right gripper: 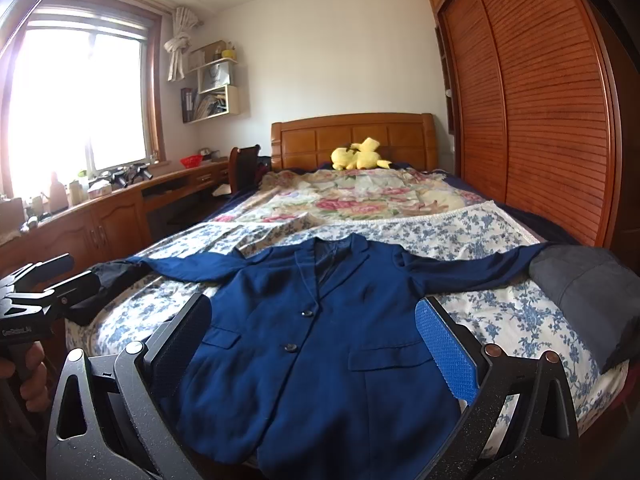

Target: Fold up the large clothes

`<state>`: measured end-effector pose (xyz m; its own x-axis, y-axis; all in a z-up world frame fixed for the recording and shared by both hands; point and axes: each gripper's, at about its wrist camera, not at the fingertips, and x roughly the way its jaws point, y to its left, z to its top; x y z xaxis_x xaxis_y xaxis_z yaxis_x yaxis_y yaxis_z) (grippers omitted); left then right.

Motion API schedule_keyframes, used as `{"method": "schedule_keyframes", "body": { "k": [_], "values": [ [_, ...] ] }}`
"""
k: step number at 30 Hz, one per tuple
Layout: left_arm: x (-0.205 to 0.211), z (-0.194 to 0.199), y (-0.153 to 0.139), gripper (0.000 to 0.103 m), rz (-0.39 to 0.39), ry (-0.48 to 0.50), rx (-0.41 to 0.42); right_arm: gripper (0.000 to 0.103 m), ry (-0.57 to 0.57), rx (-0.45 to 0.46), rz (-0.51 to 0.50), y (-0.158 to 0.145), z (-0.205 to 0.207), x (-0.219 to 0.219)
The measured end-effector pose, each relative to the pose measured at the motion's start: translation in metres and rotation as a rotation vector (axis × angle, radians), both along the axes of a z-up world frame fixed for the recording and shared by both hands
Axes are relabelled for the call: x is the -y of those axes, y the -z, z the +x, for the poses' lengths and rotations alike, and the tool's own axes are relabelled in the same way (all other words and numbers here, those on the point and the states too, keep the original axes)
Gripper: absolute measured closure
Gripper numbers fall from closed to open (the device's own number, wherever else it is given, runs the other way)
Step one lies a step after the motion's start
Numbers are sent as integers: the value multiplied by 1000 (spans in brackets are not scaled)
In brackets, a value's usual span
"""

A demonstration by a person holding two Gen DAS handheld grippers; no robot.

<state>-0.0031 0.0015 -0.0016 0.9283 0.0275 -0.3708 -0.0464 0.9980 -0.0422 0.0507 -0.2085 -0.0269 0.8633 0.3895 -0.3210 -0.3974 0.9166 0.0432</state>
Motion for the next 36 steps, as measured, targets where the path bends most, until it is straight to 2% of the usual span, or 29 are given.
{"method": "schedule_keyframes", "body": {
  "k": [36],
  "values": [
    [7, -2, -5, 0, 2, 0, 7, 0, 1, 0, -2, -2, -3, -3]
  ]
}}
